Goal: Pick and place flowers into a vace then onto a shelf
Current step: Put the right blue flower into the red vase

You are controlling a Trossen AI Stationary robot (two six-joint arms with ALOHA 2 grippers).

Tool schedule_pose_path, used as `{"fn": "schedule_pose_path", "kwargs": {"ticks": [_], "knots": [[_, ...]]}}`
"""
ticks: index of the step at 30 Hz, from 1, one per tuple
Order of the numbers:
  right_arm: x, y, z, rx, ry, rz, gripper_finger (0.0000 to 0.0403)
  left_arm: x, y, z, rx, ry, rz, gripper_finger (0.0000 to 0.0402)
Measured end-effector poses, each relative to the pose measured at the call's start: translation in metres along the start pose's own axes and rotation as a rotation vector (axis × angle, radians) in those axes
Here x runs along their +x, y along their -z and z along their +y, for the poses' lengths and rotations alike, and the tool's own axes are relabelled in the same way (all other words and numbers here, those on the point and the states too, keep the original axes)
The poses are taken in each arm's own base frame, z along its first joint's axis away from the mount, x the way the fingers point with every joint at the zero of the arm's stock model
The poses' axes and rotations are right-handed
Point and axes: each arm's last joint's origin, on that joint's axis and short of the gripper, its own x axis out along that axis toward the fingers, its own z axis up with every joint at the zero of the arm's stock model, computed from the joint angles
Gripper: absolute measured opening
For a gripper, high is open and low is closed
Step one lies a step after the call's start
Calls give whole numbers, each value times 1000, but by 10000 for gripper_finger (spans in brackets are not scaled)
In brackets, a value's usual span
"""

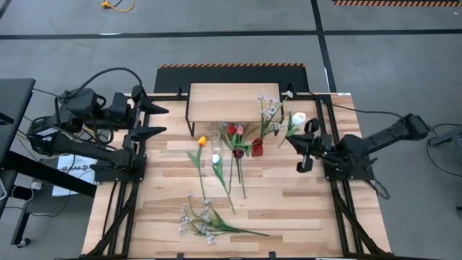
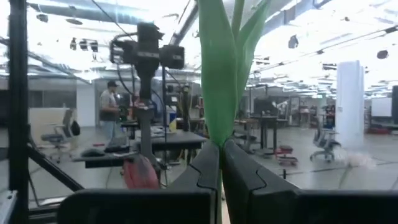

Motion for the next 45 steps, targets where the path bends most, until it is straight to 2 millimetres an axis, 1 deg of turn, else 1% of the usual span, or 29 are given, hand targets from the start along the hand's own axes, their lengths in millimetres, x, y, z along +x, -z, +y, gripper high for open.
{"fn": "schedule_pose_path", "kwargs": {"ticks": [6,15,22,25,28,32,45], "knots": [[8,26,-16,47,-34,-20,0,0,-1,0,-11,-1,-9,245],[30,55,-34,76,-79,-31,0,7,-3,0,-45,-3,-30,245],[38,76,-38,93,-102,-25,0,7,-4,0,-66,8,-40,245],[40,83,-38,91,-95,-25,0,6,-2,-3,-85,94,-19,245],[42,89,-38,91,-95,-15,0,8,1,-5,-123,164,27,245],[44,92,-37,91,-98,-3,0,11,9,-5,-176,167,110,245],[45,91,-37,80,-97,-4,0,50,37,-5,-259,138,368,245]]}}
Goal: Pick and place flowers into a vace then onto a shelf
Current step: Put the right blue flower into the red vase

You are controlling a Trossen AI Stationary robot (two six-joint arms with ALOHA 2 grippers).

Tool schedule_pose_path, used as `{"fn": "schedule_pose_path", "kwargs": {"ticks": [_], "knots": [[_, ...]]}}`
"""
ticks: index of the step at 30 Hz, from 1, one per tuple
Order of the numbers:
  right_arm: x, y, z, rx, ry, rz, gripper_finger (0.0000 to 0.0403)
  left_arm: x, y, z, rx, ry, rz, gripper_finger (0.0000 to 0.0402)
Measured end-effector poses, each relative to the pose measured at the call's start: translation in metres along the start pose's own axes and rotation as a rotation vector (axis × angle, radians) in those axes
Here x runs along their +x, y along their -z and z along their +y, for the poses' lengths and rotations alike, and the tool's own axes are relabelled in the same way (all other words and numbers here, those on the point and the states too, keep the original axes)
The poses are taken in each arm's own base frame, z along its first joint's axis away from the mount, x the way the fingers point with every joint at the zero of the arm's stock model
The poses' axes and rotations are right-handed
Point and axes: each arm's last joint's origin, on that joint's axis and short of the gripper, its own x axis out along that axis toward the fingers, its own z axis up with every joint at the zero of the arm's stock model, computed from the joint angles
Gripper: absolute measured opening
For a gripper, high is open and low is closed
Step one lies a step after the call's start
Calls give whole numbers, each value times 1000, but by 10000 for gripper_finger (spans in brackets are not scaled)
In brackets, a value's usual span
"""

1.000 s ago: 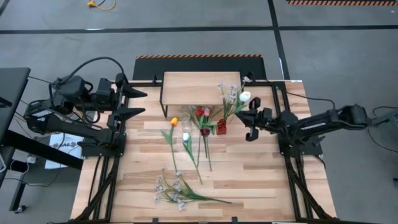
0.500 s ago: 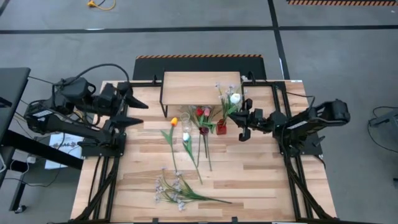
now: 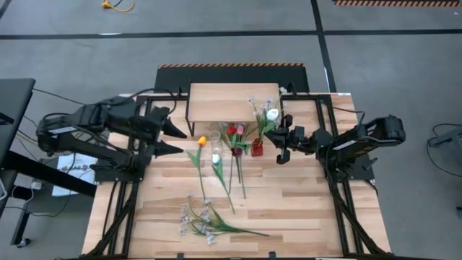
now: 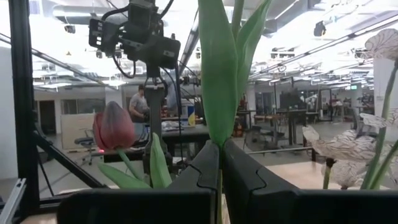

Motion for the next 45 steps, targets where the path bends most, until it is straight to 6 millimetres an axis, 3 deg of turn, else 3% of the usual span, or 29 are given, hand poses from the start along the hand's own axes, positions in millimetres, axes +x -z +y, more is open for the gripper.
{"fn": "schedule_pose_path", "kwargs": {"ticks": [4,19,32,45], "knots": [[0,0,0,-8,3,4,0,7,0,1,-3,-5,18,245],[0,5,-8,-65,114,50,0,7,-2,1,1,0,-5,245],[6,26,-7,-17,123,115,0,7,-2,1,-1,-1,-3,245],[9,29,-2,25,105,125,52,7,-2,1,-7,-2,-3,245]]}}
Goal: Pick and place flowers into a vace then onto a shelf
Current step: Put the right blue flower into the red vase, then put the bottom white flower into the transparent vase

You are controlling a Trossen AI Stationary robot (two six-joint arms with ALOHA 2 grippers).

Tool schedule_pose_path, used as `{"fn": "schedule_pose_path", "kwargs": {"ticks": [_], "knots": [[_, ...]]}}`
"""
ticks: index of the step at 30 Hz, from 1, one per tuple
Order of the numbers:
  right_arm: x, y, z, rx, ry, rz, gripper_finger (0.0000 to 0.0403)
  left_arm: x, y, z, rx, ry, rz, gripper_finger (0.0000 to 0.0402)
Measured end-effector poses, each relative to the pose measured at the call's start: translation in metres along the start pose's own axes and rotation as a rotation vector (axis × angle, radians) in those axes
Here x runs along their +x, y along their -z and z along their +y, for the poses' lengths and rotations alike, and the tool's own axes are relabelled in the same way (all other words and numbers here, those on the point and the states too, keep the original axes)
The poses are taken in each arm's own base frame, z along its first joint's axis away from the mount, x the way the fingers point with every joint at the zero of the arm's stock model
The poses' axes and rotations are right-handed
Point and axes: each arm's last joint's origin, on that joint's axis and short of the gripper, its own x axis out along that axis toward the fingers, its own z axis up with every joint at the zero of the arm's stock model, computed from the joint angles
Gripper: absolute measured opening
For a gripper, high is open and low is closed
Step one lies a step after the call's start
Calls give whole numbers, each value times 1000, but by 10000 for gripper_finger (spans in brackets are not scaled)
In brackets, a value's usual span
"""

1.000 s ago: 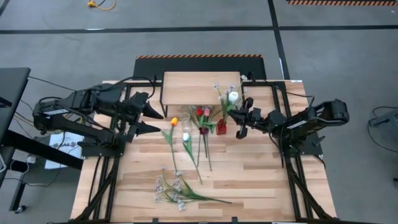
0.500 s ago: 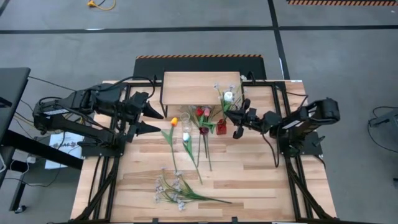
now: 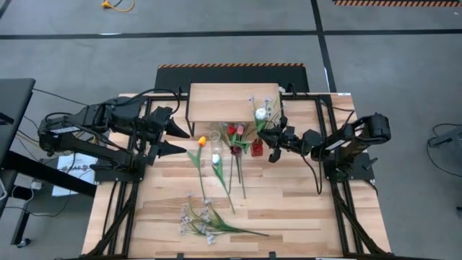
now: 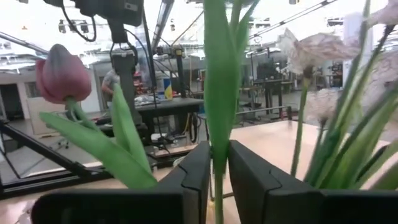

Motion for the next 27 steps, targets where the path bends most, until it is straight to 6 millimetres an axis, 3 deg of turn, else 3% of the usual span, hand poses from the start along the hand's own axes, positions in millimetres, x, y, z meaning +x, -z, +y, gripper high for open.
{"fn": "schedule_pose_path", "kwargs": {"ticks": [19,27], "knots": [[-3,1,17,-17,-71,7,62,0,0,0,-10,0,0,245],[-7,-17,27,4,-118,-75,63,0,2,0,-59,18,25,245]]}}
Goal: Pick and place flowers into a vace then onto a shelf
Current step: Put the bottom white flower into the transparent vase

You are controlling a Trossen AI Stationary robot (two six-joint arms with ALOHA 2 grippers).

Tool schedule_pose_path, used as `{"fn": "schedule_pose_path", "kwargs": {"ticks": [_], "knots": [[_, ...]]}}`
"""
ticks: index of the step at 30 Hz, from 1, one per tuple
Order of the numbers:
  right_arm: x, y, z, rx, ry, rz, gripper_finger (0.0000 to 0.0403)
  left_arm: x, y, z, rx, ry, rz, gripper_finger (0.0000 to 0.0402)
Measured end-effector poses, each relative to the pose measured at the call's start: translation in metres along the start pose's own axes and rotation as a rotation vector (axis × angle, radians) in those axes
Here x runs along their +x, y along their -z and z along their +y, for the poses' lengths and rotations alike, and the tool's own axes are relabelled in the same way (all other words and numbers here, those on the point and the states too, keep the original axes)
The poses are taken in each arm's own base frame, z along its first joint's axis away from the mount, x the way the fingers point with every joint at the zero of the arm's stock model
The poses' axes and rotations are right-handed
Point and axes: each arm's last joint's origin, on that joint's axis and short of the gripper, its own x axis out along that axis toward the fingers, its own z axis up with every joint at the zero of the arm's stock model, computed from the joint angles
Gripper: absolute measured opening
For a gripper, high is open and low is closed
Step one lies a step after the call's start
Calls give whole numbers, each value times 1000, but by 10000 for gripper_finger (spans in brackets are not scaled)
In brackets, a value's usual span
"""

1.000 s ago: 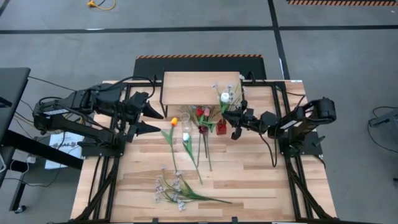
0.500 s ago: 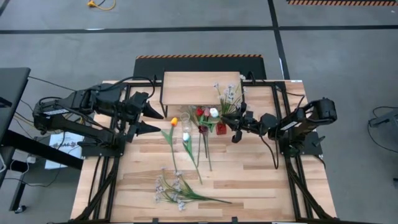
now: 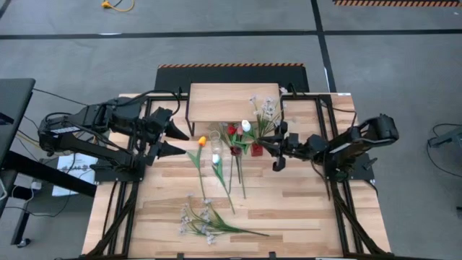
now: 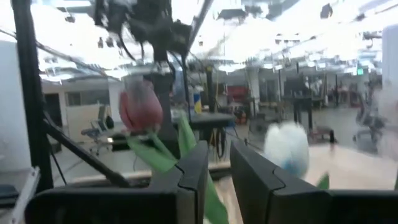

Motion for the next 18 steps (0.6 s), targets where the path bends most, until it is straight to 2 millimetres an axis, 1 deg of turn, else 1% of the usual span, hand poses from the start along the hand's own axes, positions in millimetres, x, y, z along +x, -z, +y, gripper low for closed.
{"fn": "schedule_pose_path", "kwargs": {"ticks": [7,12,15,18], "knots": [[-5,-29,10,-13,-46,-132,63,0,0,0,8,3,2,245],[-7,-53,22,20,-99,-209,63,-3,3,-12,75,62,3,245],[0,-66,33,-25,-142,-168,63,-6,4,-20,110,74,-28,245],[13,-84,45,-93,-153,-61,63,-5,6,-27,130,64,-28,245]]}}
